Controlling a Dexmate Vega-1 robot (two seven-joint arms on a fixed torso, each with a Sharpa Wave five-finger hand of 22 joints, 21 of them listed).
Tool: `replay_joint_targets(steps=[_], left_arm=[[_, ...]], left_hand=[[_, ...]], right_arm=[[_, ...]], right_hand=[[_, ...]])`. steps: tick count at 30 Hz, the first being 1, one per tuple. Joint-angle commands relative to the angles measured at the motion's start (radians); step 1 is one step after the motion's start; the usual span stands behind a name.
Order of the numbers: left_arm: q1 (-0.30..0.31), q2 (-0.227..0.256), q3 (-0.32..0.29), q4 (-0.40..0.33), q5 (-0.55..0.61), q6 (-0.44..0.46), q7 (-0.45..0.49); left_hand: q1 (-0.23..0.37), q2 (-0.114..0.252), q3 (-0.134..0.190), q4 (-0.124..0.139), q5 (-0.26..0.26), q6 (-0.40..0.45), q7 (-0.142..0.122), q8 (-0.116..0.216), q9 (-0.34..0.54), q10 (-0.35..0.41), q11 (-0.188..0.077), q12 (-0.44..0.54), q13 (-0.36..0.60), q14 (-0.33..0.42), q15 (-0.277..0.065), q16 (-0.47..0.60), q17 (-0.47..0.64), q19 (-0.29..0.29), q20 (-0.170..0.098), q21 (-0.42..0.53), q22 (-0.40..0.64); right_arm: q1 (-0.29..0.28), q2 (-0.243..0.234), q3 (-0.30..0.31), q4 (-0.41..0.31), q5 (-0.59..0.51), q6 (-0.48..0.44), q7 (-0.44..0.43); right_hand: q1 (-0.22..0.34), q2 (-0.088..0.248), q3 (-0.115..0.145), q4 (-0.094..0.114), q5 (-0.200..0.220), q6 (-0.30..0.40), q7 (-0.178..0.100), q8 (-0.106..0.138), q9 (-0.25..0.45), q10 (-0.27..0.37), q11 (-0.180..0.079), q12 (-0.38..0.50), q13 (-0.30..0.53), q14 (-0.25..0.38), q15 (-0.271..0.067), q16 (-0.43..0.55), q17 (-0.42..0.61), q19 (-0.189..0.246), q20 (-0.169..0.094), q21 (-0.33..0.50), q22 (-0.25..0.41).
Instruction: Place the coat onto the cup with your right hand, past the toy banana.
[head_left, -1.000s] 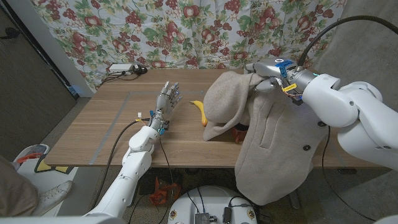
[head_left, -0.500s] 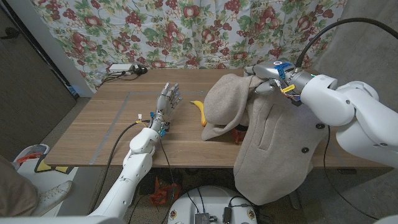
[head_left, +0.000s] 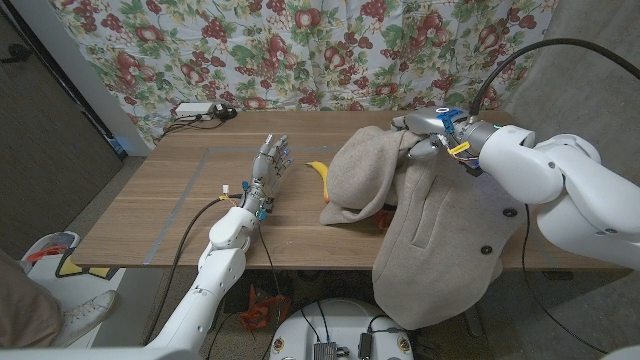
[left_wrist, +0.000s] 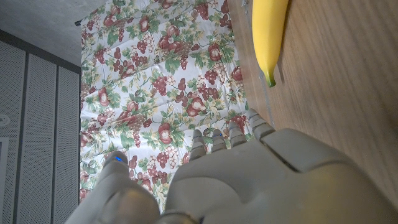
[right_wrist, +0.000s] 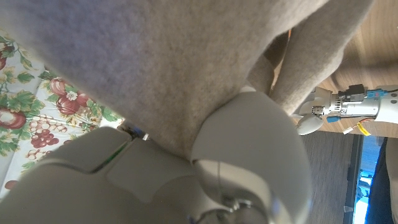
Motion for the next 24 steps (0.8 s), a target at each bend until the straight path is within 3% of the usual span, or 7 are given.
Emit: replay_joint_targets(steps=[1,24], left_arm=[[0.015,-0.001,0.004,-0.013,0.0,-0.004,0.009],[0.011,-0.006,0.023,-0.007,0.0,0.0,0.013]], left_hand=[[0.002,0.0,-0.005,-0.001,0.009,0.006,-0.004,0.001,0.004,-0.005,0.005,0.009,0.002,-0.005,0.0,0.005,0.003,0.005,-0.002,0.004,0.006],[0.003,0.001,-0.006,-0.001,0.009,0.006,-0.004,0.001,0.004,-0.004,0.004,0.009,0.002,-0.004,0.0,0.005,0.003,0.006,-0.003,0.004,0.006]], right_arm=[[0.025,-0.029,-0.035,0.003,0.034,-0.004,0.016],[0.072,-0.066,-0.082,0.049,0.101,-0.007,0.022]], right_hand=[[-0.001,0.008,0.043,0.034,-0.005,-0.003,-0.003,0.008,-0.008,0.0,-0.003,0.005,0.004,-0.006,-0.081,0.007,0.001,-0.006,-0.13,0.008,0.004],[-0.005,0.007,0.048,0.034,-0.007,-0.005,-0.001,0.02,-0.012,-0.006,-0.003,0.004,0.0,-0.008,-0.08,0.009,0.001,-0.006,-0.13,0.008,-0.002]])
